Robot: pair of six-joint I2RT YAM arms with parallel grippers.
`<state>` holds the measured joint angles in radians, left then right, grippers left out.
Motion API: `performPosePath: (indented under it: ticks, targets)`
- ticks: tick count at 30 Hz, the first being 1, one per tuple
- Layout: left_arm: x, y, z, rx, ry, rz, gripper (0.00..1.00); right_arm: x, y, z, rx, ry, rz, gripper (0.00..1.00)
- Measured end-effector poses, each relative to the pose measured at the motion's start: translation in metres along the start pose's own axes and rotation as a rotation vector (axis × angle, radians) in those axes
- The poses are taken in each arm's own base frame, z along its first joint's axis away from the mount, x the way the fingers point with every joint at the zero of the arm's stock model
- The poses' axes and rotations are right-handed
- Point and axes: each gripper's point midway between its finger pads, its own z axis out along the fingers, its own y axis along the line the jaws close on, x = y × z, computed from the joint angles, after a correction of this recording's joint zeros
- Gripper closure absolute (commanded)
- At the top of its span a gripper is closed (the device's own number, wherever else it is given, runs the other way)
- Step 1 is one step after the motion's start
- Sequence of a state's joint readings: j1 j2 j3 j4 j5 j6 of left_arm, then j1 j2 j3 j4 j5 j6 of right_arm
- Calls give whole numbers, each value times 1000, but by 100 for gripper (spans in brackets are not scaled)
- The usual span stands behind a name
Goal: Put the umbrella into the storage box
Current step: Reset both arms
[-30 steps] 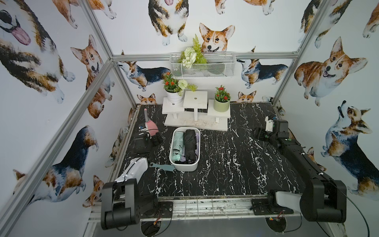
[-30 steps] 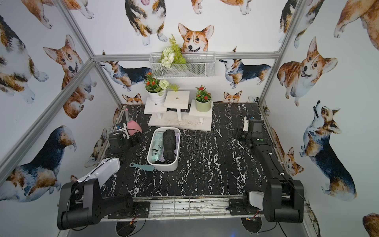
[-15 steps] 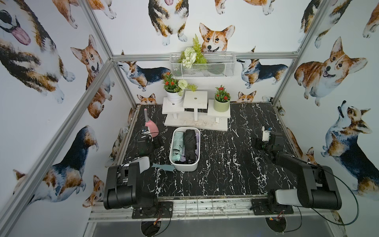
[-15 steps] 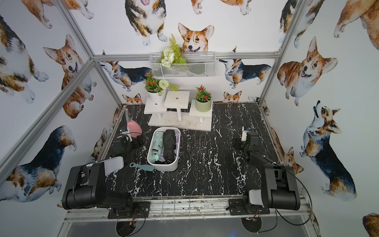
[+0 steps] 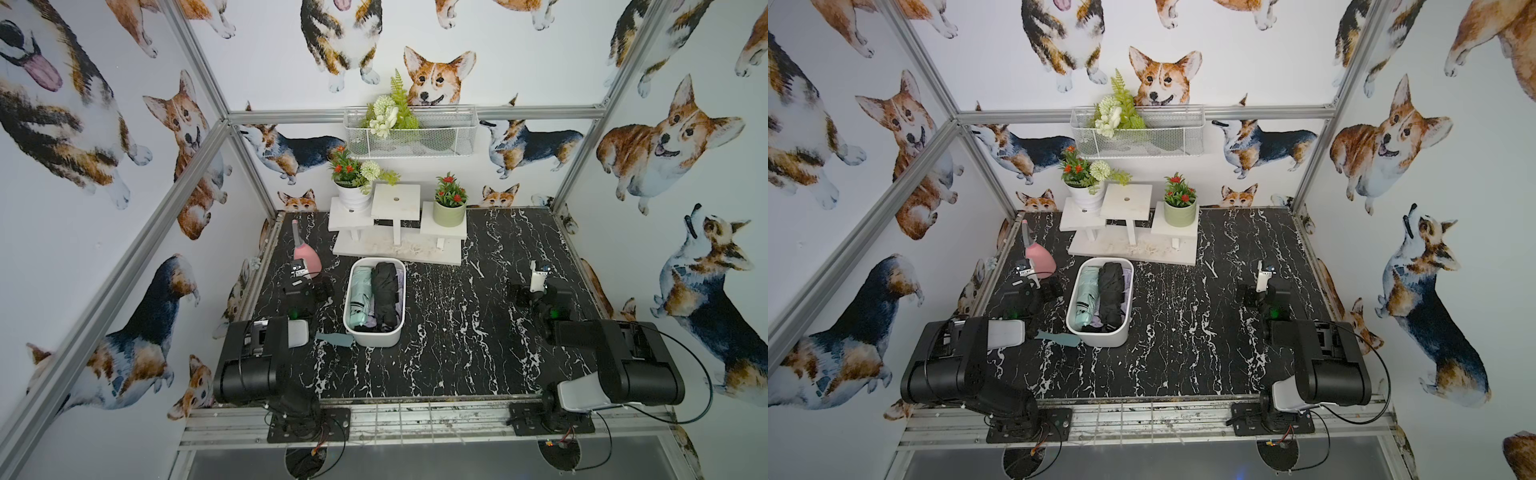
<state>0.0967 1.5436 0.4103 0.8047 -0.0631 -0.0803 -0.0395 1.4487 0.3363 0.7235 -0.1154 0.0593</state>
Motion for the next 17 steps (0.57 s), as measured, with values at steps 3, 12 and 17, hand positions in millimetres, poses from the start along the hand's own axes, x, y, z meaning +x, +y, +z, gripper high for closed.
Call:
performPosePath:
  ticks: [3, 12, 17]
  targets:
    - [-1, 0, 0, -3, -3, 3, 1, -5, 0, -1, 3, -28, -3, 0]
    - [-3, -1, 0, -3, -15, 9, 0, -9, -9, -1, 73, -43, 13, 0]
    - [-3, -1, 0, -3, -14, 10, 0, -12, -9, 0, 84, -48, 10, 0]
